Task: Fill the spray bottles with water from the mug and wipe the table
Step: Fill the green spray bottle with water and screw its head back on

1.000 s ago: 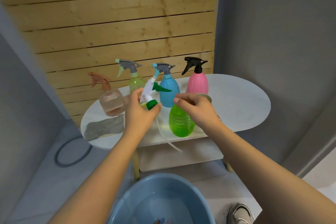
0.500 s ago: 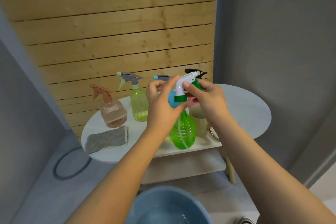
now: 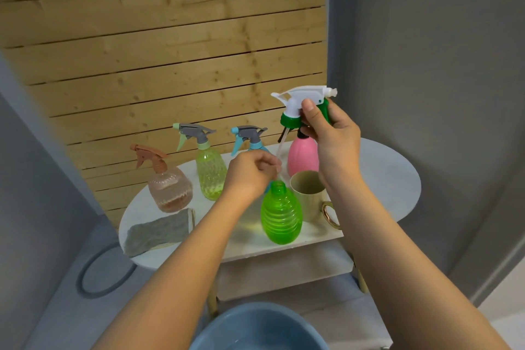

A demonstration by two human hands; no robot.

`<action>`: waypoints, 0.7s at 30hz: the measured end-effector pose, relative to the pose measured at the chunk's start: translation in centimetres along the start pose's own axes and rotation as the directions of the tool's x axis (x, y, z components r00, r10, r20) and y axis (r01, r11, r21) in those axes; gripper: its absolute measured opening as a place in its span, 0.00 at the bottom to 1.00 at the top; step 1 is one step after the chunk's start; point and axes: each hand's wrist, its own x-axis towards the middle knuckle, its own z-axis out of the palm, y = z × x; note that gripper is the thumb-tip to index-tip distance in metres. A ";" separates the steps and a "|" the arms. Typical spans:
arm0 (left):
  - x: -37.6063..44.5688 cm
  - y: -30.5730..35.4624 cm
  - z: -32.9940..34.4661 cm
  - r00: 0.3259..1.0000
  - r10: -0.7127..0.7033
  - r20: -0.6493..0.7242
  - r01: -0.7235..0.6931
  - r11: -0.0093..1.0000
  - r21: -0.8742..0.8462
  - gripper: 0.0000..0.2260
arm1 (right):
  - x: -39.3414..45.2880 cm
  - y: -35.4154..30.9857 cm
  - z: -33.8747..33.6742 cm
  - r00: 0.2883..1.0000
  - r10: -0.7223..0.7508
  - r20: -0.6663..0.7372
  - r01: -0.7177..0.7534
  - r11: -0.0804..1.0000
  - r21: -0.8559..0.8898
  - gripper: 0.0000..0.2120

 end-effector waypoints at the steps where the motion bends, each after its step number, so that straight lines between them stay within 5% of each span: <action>1: -0.1 0.0 0.1 1.000 0.010 -0.009 -0.010 1.000 0.019 0.14 | 0.0 0.1 0.0 1.000 0.007 0.000 -0.007 1.000 -0.002 0.05; 8: -0.1 0.4 -0.5 0.993 0.094 -0.071 -0.087 0.992 0.095 0.09 | 0.5 -0.3 -0.5 1.000 0.000 -0.011 0.000 1.000 0.031 0.03; 17: -1.2 -1.5 0.8 0.999 0.030 -0.029 -0.024 0.981 0.193 0.03 | -0.1 2.9 -1.6 0.993 0.120 -0.005 -0.120 0.987 -0.106 0.02; 21: -1.4 -2.5 1.3 0.998 -0.059 -0.002 0.059 0.998 0.022 0.09 | -0.9 4.9 -2.3 0.983 0.174 0.065 -0.150 0.949 -0.276 0.02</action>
